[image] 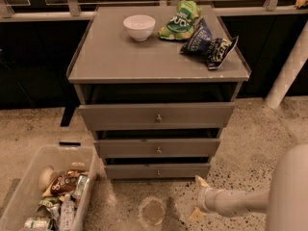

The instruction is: Open bottom drawer

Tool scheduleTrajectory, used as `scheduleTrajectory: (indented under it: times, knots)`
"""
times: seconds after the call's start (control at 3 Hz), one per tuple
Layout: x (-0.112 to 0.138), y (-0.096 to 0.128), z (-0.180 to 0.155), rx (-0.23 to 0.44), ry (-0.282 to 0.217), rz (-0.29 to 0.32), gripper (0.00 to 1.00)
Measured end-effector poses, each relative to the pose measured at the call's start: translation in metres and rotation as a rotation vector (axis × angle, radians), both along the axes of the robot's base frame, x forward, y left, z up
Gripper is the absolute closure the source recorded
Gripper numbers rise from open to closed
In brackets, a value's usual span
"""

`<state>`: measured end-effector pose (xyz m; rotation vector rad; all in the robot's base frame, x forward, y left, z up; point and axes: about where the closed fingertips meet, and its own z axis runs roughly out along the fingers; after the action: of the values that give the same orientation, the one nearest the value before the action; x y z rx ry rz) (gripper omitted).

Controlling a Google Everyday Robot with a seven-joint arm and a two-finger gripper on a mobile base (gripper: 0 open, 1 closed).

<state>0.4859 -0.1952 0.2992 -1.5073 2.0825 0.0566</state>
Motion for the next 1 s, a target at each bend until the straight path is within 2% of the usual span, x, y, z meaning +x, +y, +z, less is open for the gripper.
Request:
scheduleTrajectory:
  times: [0.33, 0.67, 1.0]
  knots:
    - [0.058, 0.003, 0.028, -0.063, -0.134, -0.025, 0.00]
    - [0.080, 0.007, 0.039, -0.056, -0.204, -0.058, 0.00]
    - [0.079, 0.007, 0.039, -0.056, -0.204, -0.057, 0.00]
